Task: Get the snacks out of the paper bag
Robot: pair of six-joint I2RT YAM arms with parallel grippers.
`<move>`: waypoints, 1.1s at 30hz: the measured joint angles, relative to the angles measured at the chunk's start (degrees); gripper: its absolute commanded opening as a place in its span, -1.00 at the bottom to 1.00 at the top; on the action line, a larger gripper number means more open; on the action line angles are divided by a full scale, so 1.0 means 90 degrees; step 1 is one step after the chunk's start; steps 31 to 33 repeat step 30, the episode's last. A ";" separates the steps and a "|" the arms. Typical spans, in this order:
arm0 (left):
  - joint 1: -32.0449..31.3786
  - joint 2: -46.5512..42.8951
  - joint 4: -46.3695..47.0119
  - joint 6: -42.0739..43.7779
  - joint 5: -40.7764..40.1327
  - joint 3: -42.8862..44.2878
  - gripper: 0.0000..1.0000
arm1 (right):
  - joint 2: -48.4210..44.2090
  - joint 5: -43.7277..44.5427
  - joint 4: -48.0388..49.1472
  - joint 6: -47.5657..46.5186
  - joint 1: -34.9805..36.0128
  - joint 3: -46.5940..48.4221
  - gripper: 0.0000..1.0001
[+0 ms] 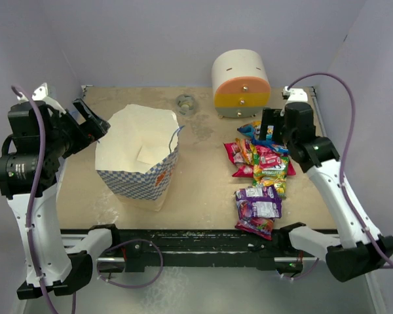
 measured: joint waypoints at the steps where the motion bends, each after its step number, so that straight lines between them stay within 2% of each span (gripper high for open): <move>1: 0.0000 0.0000 -0.0100 0.0034 -0.0068 0.0170 0.98 | -0.0155 -0.0129 -0.0194 0.0080 -0.0002 0.0182 0.99; 4: 0.0000 0.0000 -0.0338 0.0260 -0.0177 0.0835 0.98 | -0.0651 -0.0442 -0.0678 0.0352 -0.0002 0.0646 0.99; 7: 0.0000 -0.0097 -0.0299 0.0534 -0.0090 0.1112 0.98 | -0.1202 -0.0641 -0.1020 0.0627 0.0000 0.0986 0.99; 14: 0.0000 -0.0848 0.0248 0.1661 0.0750 0.1256 0.98 | -0.2764 -0.0979 -0.1324 0.1144 -0.0002 0.1314 0.99; 17: 0.0000 -0.1120 0.0525 0.1843 0.1090 0.1311 0.98 | -0.3196 -0.1086 -0.1348 0.1258 -0.0015 0.1455 0.99; 24: 0.0000 -0.1528 0.1399 0.1802 0.1722 0.0935 0.98 | -0.3300 -0.1081 -0.1353 0.1394 -0.0019 0.1501 0.99; 30: 0.0000 -0.1552 0.2273 0.1620 0.1819 0.0517 0.99 | -0.3152 -0.0933 -0.1375 0.1392 -0.0017 0.1649 0.99; 33: 0.0000 -0.1552 0.2273 0.1620 0.1819 0.0517 0.99 | -0.3152 -0.0933 -0.1375 0.1392 -0.0017 0.1649 0.99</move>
